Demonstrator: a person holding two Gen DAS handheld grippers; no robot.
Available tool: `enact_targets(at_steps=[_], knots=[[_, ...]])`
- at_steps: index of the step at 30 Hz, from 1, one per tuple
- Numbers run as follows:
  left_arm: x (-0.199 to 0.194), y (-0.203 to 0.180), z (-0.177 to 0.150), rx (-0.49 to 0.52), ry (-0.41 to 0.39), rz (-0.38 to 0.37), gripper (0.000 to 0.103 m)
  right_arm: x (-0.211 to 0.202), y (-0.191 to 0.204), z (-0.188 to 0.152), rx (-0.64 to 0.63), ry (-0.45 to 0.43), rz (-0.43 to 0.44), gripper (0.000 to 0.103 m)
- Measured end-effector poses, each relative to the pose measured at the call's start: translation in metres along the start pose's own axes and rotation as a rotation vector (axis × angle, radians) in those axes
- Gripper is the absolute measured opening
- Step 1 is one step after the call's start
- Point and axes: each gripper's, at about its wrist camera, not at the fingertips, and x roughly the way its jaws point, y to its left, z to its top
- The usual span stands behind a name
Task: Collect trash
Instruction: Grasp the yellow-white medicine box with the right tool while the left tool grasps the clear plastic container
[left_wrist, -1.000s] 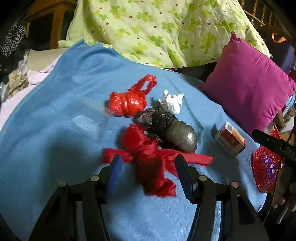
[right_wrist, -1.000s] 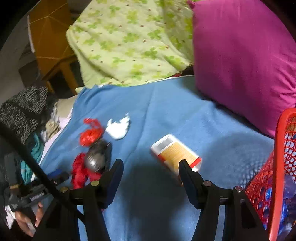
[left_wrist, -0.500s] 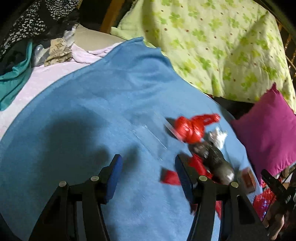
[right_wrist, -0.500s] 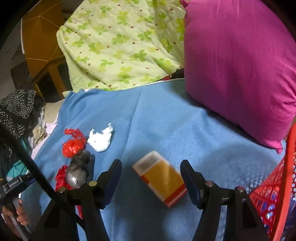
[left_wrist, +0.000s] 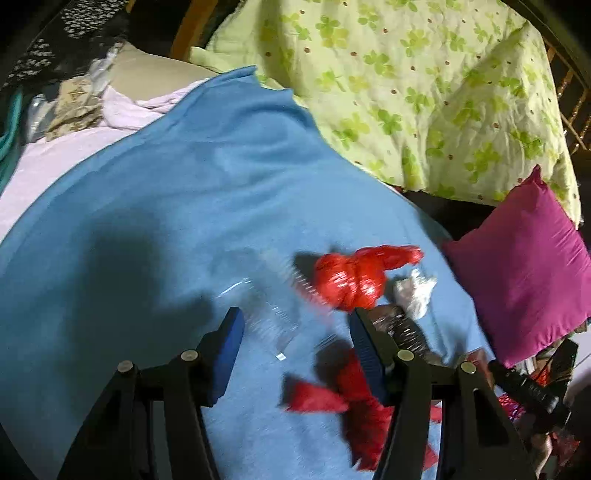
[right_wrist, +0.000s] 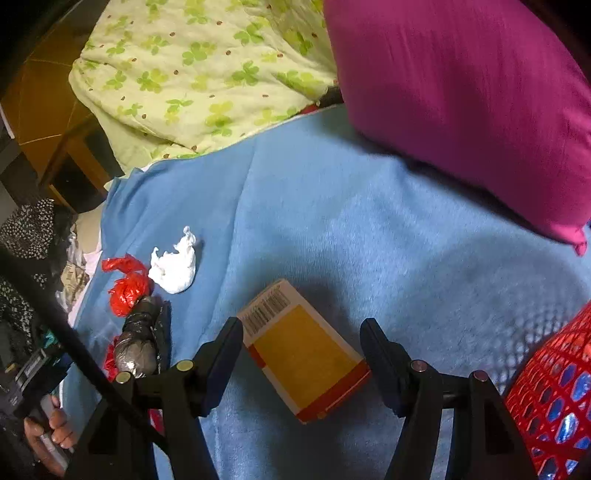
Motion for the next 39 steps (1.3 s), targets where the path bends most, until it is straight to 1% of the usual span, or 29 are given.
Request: enact_targets(at_steps=[3,8,9,10,11,12,13,17,20,22,24,26,30,32,33,34,35,39], knots=[[0.01,-0.011,0.006,-0.007,0.015,-0.039,0.06,0.001,-0.001,-0.003,0.008,0.008,0.003,0.069],[0.024,-0.021,0.015,-0.041,0.034,-0.067,0.059,-0.001,0.0,-0.004,0.011,0.005,0.019,0.069],[0.026,-0.019,0.016,-0.055,0.039,-0.073,0.057,-0.001,0.001,-0.004,0.007,0.006,0.019,0.069],[0.028,-0.018,0.017,-0.066,0.046,-0.077,0.05,-0.001,0.002,-0.005,0.002,0.006,0.02,0.069],[0.031,-0.015,0.017,-0.084,0.061,-0.078,0.045,-0.002,0.003,-0.005,-0.003,0.003,0.023,0.069],[0.034,-0.012,0.017,-0.097,0.073,-0.081,0.036,-0.003,0.003,-0.005,-0.006,0.003,0.025,0.069],[0.036,-0.01,0.017,-0.111,0.084,-0.08,0.031,-0.003,0.004,-0.005,-0.009,0.005,0.029,0.069],[0.045,0.002,0.013,-0.166,0.126,-0.059,0.026,-0.005,0.007,-0.007,-0.019,0.01,0.046,0.069],[0.046,0.004,0.012,-0.172,0.136,-0.045,0.02,-0.005,0.011,-0.008,-0.033,0.014,0.05,0.069],[0.047,0.005,0.011,-0.177,0.142,-0.039,0.014,-0.004,0.013,-0.009,-0.043,0.016,0.047,0.069],[0.047,0.006,0.011,-0.178,0.142,-0.038,0.011,-0.004,0.014,-0.01,-0.051,0.017,0.049,0.069],[0.045,0.007,0.01,-0.173,0.138,-0.036,0.009,-0.003,0.017,-0.012,-0.062,0.024,0.047,0.069],[0.042,0.006,0.008,-0.169,0.142,-0.04,0.005,0.005,0.02,-0.014,-0.095,0.043,0.01,0.069],[0.038,0.004,0.007,-0.158,0.142,-0.05,0.005,0.01,0.022,-0.017,-0.125,0.048,-0.034,0.069],[0.034,0.001,0.007,-0.145,0.141,-0.052,0.004,0.013,0.021,-0.018,-0.133,0.054,-0.052,0.059],[0.031,-0.001,0.006,-0.132,0.14,-0.054,0.004,0.015,0.02,-0.02,-0.14,0.059,-0.069,0.058],[0.028,-0.003,0.006,-0.121,0.14,-0.054,0.004,0.015,0.02,-0.02,-0.14,0.06,-0.067,0.058],[0.015,-0.014,0.0,-0.071,0.154,-0.061,0.004,0.009,0.021,-0.02,-0.16,0.028,-0.083,0.057]])
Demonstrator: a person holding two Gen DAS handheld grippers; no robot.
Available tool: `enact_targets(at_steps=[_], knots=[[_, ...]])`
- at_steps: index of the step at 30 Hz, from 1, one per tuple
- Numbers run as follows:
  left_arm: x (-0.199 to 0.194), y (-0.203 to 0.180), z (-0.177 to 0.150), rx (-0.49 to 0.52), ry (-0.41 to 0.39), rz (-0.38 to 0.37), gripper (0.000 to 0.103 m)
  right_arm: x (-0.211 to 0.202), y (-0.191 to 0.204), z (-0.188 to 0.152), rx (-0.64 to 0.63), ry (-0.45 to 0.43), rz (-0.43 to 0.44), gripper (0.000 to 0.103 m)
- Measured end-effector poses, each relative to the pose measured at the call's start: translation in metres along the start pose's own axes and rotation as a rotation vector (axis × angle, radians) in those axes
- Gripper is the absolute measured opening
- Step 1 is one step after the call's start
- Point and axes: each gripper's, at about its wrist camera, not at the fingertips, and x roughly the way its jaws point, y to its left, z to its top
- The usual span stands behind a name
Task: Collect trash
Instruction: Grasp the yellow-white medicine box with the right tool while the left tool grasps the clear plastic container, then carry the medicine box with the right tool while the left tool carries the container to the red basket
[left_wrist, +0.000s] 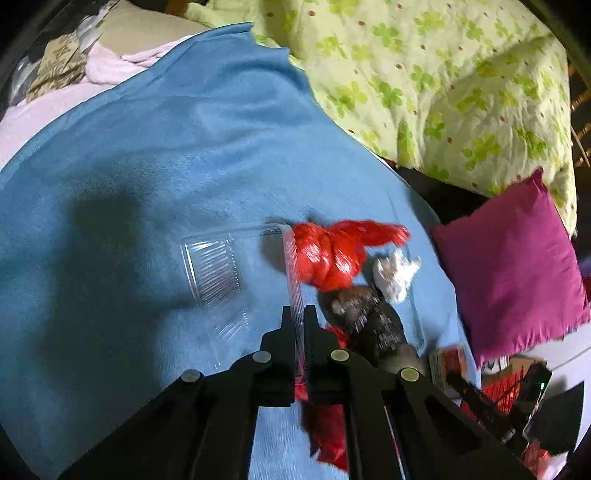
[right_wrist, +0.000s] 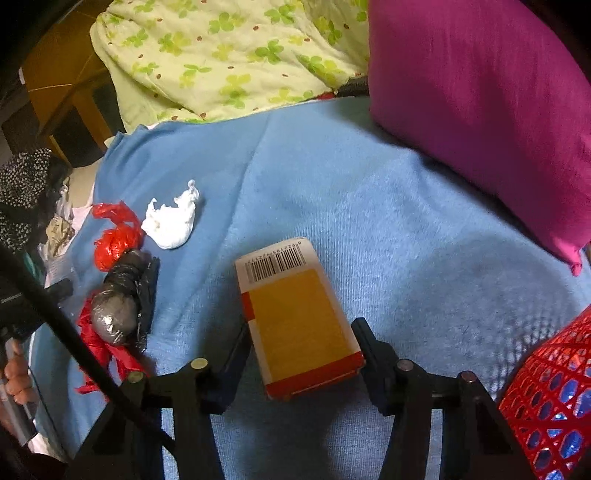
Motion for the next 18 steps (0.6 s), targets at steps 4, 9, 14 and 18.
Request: enact_targets(at_steps=[4,9,14,18], knots=[[-0.017,-0.012,-0.013,0.034,0.021,-0.035,0.004,-0.009,0.005,-0.001,-0.02,-0.028,0.021,0.057],[-0.043,-0.034,-0.039,0.118,0.045,-0.086,0.004,-0.021,0.007,-0.004,-0.028,-0.05,0.045,0.057],[-0.059,-0.058,-0.062,0.193,0.064,-0.134,0.004,-0.032,0.007,-0.01,-0.029,-0.068,0.058,0.057],[-0.071,-0.072,-0.072,0.236,0.031,-0.132,0.004,-0.043,0.006,-0.011,-0.022,-0.1,0.074,0.057]])
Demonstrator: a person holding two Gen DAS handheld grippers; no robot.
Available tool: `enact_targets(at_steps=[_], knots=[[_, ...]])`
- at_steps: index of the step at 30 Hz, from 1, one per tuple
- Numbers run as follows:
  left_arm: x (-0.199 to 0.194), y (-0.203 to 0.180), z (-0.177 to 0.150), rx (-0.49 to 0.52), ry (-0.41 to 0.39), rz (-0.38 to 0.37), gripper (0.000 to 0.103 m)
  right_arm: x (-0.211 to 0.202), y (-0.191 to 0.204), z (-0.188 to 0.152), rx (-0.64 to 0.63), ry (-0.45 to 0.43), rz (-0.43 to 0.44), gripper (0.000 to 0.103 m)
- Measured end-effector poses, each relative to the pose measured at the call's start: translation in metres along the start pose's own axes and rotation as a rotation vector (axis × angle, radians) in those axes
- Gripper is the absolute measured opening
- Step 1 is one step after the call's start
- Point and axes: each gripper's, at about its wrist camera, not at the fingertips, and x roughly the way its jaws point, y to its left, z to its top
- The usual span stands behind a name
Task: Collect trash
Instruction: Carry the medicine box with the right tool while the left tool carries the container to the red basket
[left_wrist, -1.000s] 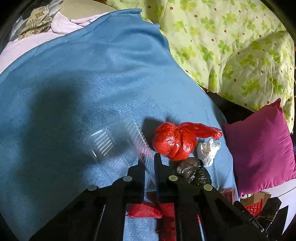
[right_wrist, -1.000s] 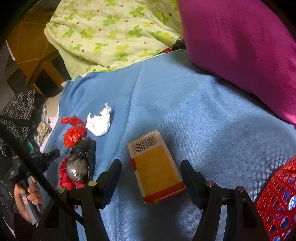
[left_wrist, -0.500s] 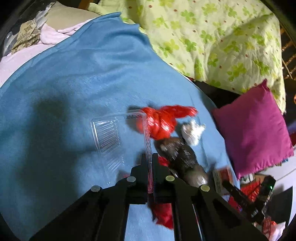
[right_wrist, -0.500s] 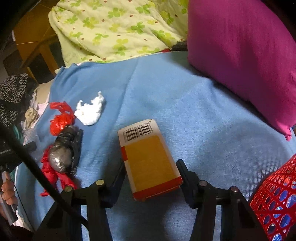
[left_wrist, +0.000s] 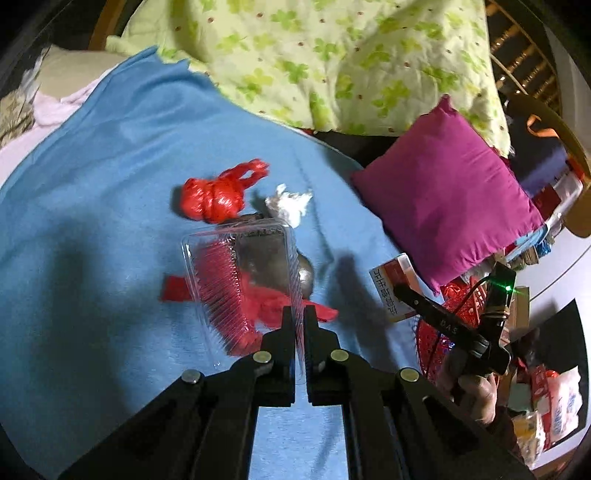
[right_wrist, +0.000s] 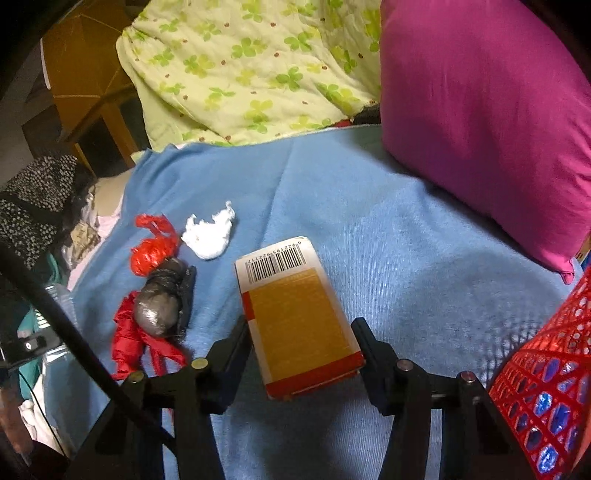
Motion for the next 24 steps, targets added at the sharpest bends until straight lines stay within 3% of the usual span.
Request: enact_targets(at_steps=[12,16,24], knots=[[-0.019,-0.06,-0.027,0.144,-0.109,0.211,0.004,-0.042,0.004,-0.007,0.011,-0.118,0.053,0.057],[-0.026,-0.085,-0.035,0.21,-0.125,0.273,0.004,-0.067,0.007,-0.02,0.014,-0.187,0.087,0.057],[-0.054,-0.134,-0.047,0.354,-0.23,0.369,0.004,-0.118,0.008,-0.051,0.021,-0.29,0.108,0.057]])
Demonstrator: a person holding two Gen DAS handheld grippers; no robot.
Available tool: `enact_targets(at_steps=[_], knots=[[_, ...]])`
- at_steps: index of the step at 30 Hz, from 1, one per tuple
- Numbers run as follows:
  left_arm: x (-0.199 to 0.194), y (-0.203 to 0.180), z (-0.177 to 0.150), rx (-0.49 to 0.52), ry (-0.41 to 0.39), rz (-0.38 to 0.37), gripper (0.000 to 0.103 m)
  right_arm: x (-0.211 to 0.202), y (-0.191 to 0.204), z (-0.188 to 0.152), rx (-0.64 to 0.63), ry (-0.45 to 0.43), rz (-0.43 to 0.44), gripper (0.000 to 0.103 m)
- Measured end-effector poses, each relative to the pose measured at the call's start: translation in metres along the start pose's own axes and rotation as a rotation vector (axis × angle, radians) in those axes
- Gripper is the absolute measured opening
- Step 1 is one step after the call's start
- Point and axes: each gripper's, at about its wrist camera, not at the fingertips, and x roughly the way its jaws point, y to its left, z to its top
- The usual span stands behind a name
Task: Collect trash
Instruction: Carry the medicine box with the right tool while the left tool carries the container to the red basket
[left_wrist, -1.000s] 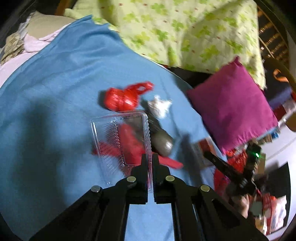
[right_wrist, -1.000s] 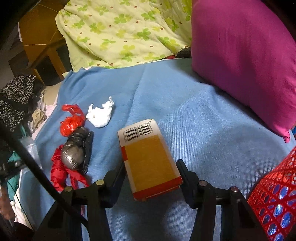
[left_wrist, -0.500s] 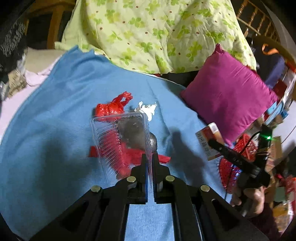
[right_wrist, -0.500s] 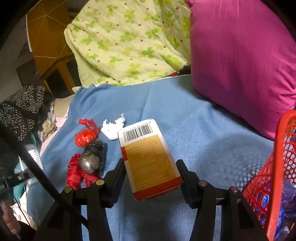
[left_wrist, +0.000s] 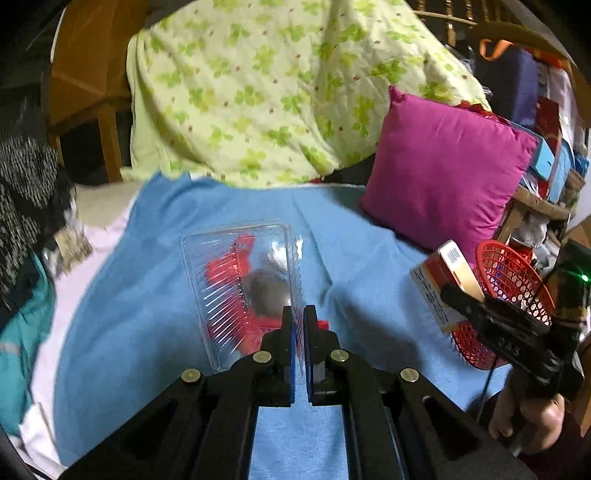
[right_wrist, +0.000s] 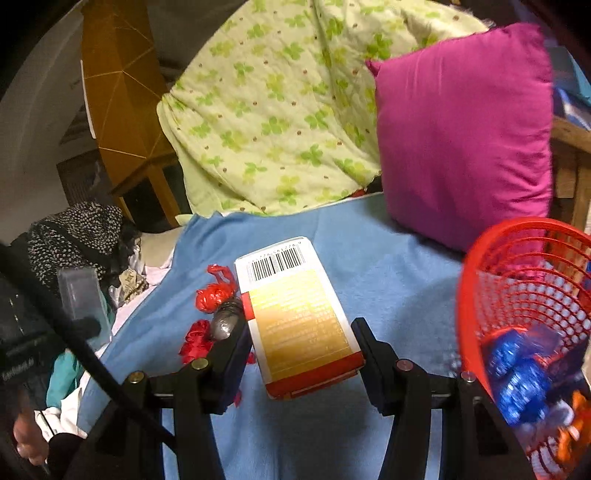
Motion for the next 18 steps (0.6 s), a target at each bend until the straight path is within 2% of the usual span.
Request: enact_targets(at_steps=[9,18], knots=[[-0.029,-0.036,0.008,0.07,-0.063,0.012,0.004,-0.068,0.016,0.001,-0.064,-0.068,0.015,0.057],[-0.053,-0.071,0.018,0.147,-0.13,0.032,0.004,-0.126,0.008,0.015,-0.065,-0.17,-0.01,0.057]])
